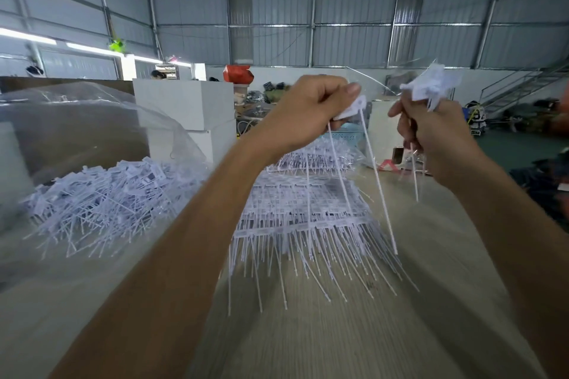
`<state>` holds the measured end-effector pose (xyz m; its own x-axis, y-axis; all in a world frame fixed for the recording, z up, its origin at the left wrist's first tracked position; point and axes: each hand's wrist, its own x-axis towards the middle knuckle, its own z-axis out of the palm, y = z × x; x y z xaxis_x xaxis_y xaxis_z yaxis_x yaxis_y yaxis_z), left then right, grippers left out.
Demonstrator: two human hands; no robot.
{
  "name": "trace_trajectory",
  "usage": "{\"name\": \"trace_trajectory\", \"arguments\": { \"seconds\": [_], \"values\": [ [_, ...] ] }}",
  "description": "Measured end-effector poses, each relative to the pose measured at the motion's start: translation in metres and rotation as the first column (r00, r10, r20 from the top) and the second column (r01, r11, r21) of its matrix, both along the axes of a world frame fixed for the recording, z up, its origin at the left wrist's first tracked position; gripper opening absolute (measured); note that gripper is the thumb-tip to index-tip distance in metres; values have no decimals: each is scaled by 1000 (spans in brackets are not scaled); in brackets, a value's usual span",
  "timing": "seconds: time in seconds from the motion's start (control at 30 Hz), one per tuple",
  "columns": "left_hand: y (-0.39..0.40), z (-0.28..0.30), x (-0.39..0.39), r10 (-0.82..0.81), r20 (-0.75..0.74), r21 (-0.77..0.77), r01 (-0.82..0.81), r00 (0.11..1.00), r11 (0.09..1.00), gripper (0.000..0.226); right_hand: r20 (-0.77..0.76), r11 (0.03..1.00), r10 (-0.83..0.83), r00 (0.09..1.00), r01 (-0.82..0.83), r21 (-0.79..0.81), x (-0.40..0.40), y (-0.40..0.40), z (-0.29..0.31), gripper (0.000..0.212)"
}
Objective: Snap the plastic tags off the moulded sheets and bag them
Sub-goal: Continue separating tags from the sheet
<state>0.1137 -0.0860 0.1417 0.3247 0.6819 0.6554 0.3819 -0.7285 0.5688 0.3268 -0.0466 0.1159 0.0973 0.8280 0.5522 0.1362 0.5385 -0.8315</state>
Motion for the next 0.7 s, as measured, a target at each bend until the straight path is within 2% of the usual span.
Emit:
{"name": "trace_trajectory", "arguments": {
  "seconds": [0.1,0.3,0.43,0.5,0.53,0.6,0.63,0.7],
  "values": [
    [6,-9,1,51,-149,-11,-54,987,999,26,34,998,53,998,-54,40,-9,-1,4,33],
    [14,-13,-3,106,-251,-34,-118,962,992,17,146,972,230,962,-234,12,-31,-8,-3,31],
    [16,-13,-3,137,-218,39,-131,966,991,14,240,979,195,951,-202,8,-36,-13,-4,28],
    [17,-16,1,146,-189,79,-133,971,988,5,244,981,169,955,-186,47,-36,-14,-3,26],
    [16,-17,4,150,-148,85,-138,978,987,9,240,982,158,958,-178,63,-35,-14,-2,25],
    [17,-17,2,146,-51,89,-141,988,986,26,205,981,163,965,-180,68,-34,-15,-1,20],
    [17,-16,0,146,-14,85,-145,989,986,26,164,978,184,969,-197,63,-34,-15,0,17],
    [19,-14,-4,211,-38,93,-207,977,974,18,64,966,249,966,-252,54,-35,-15,1,12]
  ]
}}
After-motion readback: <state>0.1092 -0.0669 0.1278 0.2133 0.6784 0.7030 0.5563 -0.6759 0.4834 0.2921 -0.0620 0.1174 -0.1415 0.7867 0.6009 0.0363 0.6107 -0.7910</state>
